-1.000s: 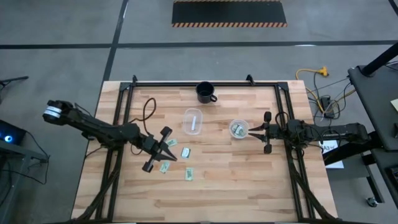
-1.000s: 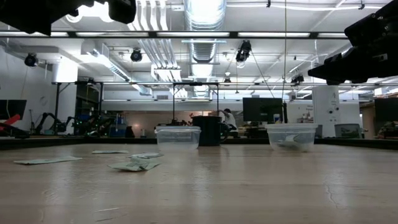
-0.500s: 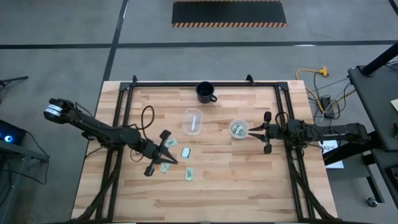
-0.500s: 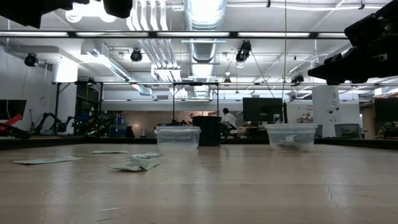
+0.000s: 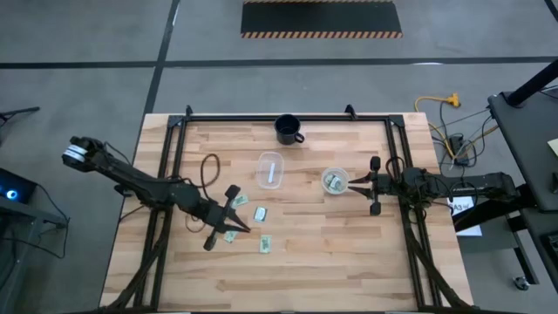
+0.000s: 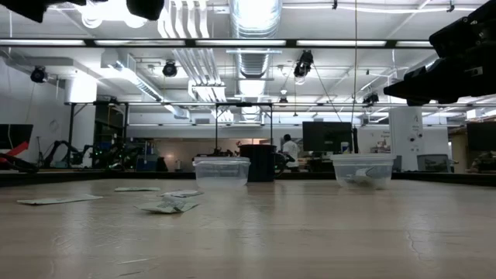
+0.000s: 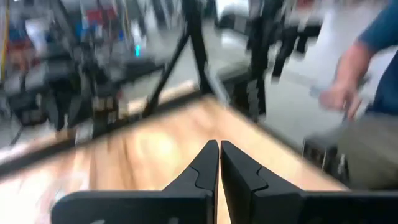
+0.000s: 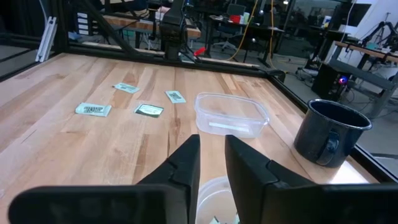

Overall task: Pick and place items into bin
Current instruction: Put the white stevia packet into the left transparent bin

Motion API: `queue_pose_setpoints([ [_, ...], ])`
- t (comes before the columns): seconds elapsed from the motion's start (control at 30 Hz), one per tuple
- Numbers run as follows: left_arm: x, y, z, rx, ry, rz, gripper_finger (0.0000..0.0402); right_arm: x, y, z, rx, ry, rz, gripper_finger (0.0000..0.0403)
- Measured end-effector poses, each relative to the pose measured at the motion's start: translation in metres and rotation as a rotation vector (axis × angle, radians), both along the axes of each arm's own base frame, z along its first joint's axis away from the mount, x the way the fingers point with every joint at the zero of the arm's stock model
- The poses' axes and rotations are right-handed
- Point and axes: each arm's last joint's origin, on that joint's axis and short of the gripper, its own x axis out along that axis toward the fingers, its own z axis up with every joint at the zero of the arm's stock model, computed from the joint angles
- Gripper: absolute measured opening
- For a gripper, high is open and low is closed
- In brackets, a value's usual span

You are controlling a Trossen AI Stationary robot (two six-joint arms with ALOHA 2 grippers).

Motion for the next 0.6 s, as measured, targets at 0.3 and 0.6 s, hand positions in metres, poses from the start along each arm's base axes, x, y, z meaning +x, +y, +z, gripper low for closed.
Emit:
queue_pose_setpoints([
  [0.3,0.004,-0.010,0.011,0.098,0.203,0.165,0.0000,0.000,0.000,0.000,0.000,0.000,0.000,0.0074],
  [0.6,0.003,-0.017,0.018,0.073,0.346,0.310,0.0000,0.000,0.000,0.000,0.000,-0.001,0.000,0.0075],
])
